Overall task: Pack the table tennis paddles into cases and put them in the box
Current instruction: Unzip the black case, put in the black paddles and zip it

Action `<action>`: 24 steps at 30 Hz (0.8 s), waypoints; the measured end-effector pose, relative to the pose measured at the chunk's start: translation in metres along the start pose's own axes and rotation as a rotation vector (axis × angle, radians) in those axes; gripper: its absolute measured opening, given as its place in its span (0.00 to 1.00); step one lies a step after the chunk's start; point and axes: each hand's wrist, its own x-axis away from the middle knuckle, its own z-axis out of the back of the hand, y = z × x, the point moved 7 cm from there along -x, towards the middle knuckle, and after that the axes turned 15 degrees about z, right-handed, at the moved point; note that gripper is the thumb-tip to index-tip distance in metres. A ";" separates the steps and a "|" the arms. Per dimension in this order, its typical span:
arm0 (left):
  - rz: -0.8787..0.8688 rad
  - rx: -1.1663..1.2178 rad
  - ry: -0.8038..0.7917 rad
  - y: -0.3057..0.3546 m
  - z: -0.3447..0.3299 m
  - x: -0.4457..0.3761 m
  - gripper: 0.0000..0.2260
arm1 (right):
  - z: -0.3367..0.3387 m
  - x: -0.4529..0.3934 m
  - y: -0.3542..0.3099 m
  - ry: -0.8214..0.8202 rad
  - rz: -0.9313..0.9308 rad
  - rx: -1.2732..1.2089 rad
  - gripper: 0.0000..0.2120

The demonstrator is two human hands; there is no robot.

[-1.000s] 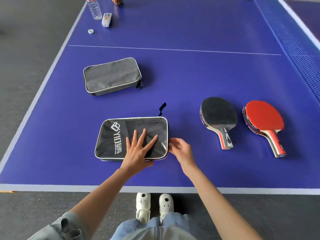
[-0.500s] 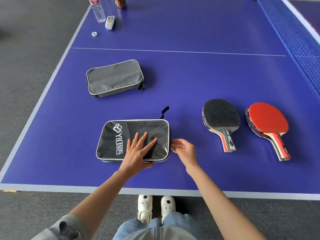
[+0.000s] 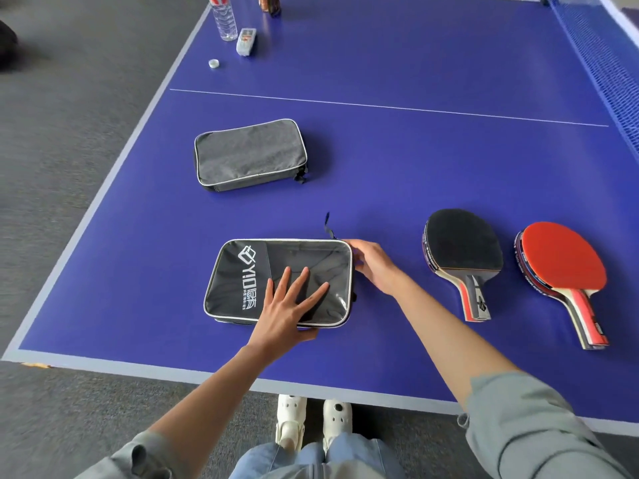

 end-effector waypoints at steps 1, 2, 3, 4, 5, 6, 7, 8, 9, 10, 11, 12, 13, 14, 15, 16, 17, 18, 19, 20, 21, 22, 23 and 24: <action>-0.002 -0.005 0.001 0.000 -0.001 0.000 0.42 | 0.000 -0.004 -0.001 -0.029 -0.027 0.023 0.15; -0.005 -0.012 0.003 0.000 -0.002 0.000 0.42 | 0.000 -0.008 -0.002 -0.060 -0.056 0.048 0.17; -0.010 -0.020 0.005 0.001 -0.003 0.001 0.42 | 0.000 -0.011 -0.002 -0.093 -0.079 0.082 0.17; -0.015 -0.030 0.004 0.001 -0.005 0.001 0.42 | 0.000 -0.014 -0.001 -0.127 -0.092 0.125 0.17; -0.017 -0.040 0.004 0.001 -0.006 0.001 0.43 | 0.000 -0.016 -0.001 -0.151 -0.092 0.164 0.16; -0.017 -0.052 0.003 0.002 -0.007 0.001 0.43 | 0.000 -0.018 -0.001 -0.153 -0.083 0.190 0.14; -0.014 -0.063 0.003 0.002 -0.008 0.000 0.44 | 0.001 -0.021 -0.001 -0.137 -0.074 0.194 0.13; -0.009 -0.071 0.004 0.002 -0.008 -0.001 0.44 | 0.002 -0.023 0.000 -0.113 -0.070 0.185 0.12; -0.004 -0.075 0.003 0.002 -0.008 -0.002 0.44 | 0.003 -0.024 0.001 -0.091 -0.069 0.173 0.10; 0.000 -0.079 0.002 0.002 -0.009 -0.002 0.44 | 0.004 -0.025 0.001 -0.076 -0.068 0.171 0.09; 0.001 -0.084 0.005 0.002 -0.009 -0.003 0.44 | 0.004 -0.026 0.002 -0.068 -0.069 0.178 0.10; -0.001 -0.090 0.008 0.003 -0.010 -0.003 0.44 | 0.005 -0.027 0.004 -0.057 -0.067 0.188 0.11; -0.003 -0.093 0.010 0.003 -0.010 -0.003 0.45 | 0.007 -0.029 0.006 -0.035 -0.063 0.199 0.12; -0.005 -0.095 0.012 0.003 -0.011 -0.003 0.45 | 0.010 -0.031 0.008 0.000 -0.060 0.213 0.13; -0.008 -0.097 0.015 0.003 -0.011 -0.003 0.45 | 0.013 -0.033 0.009 0.036 -0.056 0.229 0.12; -0.011 -0.102 0.017 0.003 -0.011 -0.003 0.45 | 0.016 -0.035 0.010 0.062 -0.051 0.255 0.12; -0.012 -0.109 0.016 0.004 -0.012 -0.003 0.45 | 0.018 -0.037 0.010 0.069 -0.042 0.292 0.11; -0.009 -0.119 0.011 0.003 -0.012 -0.004 0.44 | 0.020 -0.039 0.009 0.063 -0.028 0.336 0.11; -0.006 -0.128 0.002 0.002 -0.014 -0.004 0.41 | 0.022 -0.039 0.007 0.063 -0.011 0.373 0.10; 0.001 -0.131 -0.012 0.001 -0.015 -0.004 0.38 | 0.025 -0.039 0.005 0.079 0.007 0.403 0.09; 0.010 -0.132 -0.026 -0.001 -0.017 -0.004 0.34 | 0.029 -0.039 0.002 0.094 0.024 0.422 0.08; 0.023 -0.137 -0.044 -0.003 -0.020 -0.004 0.33 | 0.033 -0.038 0.001 0.095 0.037 0.426 0.06; 0.030 -0.150 -0.057 -0.004 -0.022 -0.005 0.32 | 0.036 -0.038 0.001 0.076 0.042 0.420 0.05; 0.029 -0.167 -0.062 -0.005 -0.024 -0.006 0.32 | 0.036 -0.038 0.002 0.037 0.042 0.416 0.05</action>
